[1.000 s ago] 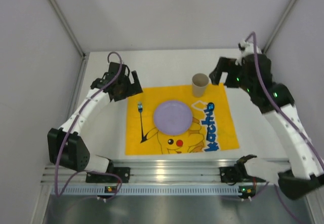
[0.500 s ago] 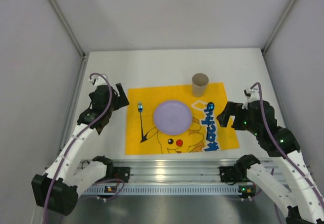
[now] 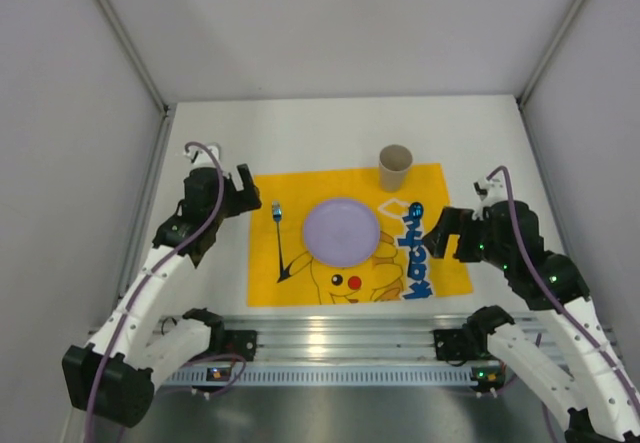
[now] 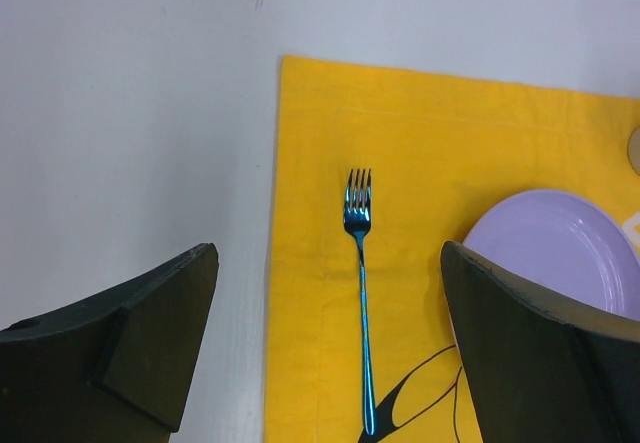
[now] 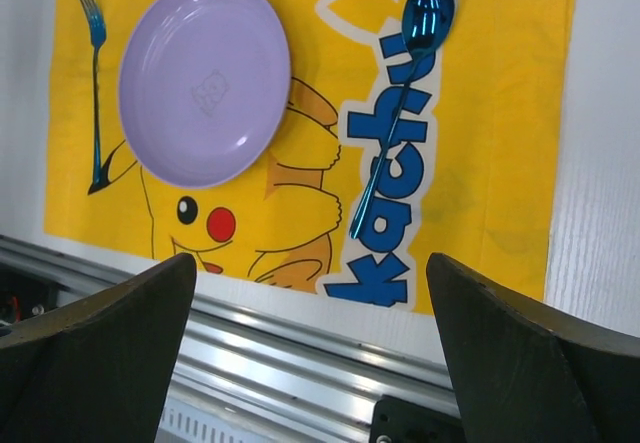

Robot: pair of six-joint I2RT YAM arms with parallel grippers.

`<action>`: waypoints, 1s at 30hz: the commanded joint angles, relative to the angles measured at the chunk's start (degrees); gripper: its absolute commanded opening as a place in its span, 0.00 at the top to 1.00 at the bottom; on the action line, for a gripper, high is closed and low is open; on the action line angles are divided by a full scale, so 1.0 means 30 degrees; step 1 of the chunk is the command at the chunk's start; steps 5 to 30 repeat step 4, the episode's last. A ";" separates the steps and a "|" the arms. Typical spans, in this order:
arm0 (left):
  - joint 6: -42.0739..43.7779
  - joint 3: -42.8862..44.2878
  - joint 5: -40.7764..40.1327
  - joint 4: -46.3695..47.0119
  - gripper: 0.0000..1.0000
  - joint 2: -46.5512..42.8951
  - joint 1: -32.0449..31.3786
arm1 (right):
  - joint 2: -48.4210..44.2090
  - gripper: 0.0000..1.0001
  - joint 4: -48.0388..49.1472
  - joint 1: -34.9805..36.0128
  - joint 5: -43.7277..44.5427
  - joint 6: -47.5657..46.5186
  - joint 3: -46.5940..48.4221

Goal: Set the dinner table for one person

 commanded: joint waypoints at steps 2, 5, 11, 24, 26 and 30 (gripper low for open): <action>0.0352 0.0049 0.0110 0.0835 0.01 -0.0282 0.0041 | 0.0171 0.00 0.0711 0.0095 -0.0580 -0.0443 0.0257; 0.0090 0.0020 -0.0619 0.0835 0.01 -0.0282 0.0041 | 0.0290 0.00 0.0565 0.0094 -0.0347 -0.0443 0.0403; 0.0090 0.0020 -0.0619 0.0835 0.01 -0.0282 0.0041 | 0.0290 0.00 0.0565 0.0094 -0.0347 -0.0443 0.0403; 0.0090 0.0020 -0.0619 0.0835 0.01 -0.0282 0.0041 | 0.0290 0.00 0.0565 0.0094 -0.0347 -0.0443 0.0403; 0.0090 0.0020 -0.0619 0.0835 0.01 -0.0282 0.0041 | 0.0290 0.00 0.0565 0.0094 -0.0347 -0.0443 0.0403; 0.0090 0.0020 -0.0619 0.0835 0.01 -0.0282 0.0041 | 0.0290 0.00 0.0565 0.0094 -0.0347 -0.0443 0.0403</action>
